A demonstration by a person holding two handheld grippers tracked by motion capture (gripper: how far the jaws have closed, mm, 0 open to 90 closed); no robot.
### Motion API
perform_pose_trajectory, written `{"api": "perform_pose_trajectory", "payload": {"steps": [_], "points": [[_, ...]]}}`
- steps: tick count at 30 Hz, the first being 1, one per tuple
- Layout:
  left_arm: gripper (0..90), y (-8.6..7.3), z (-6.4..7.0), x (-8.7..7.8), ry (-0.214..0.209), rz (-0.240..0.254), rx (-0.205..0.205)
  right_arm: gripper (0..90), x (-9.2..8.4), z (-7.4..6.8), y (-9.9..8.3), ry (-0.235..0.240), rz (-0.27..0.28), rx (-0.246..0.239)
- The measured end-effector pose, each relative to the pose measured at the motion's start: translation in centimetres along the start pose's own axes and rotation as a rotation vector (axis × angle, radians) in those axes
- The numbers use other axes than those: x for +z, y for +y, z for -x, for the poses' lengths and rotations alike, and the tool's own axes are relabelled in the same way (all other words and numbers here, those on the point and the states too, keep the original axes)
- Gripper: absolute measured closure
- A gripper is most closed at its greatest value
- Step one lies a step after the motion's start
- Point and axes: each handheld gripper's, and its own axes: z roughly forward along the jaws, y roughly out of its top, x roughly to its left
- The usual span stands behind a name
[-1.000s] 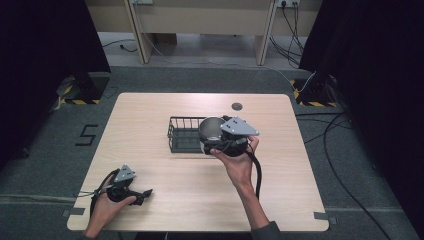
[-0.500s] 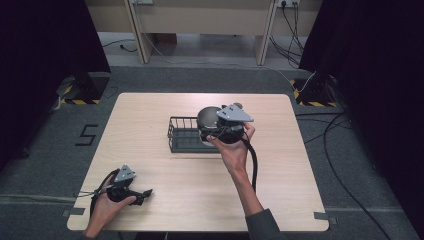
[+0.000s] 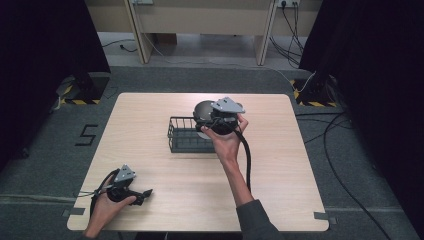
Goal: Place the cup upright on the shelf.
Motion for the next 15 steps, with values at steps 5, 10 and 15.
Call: {"api": "perform_pose_trajectory", "payload": {"steps": [5,10,15], "points": [[0.0,0.0,0.0,0.0,0.0,0.0,0.0,6.5,0.9,0.0,0.0,-0.01,0.0,0.008],[0.0,0.0,0.0,0.0,0.0,0.0,0.0,6.5,1.8,0.0,-0.2,-0.024,-0.009,0.015],[0.0,0.0,0.0,0.0,0.0,0.003,0.0,6.5,2.9,0.2,-0.7,-0.045,-0.024,0.035]]}}
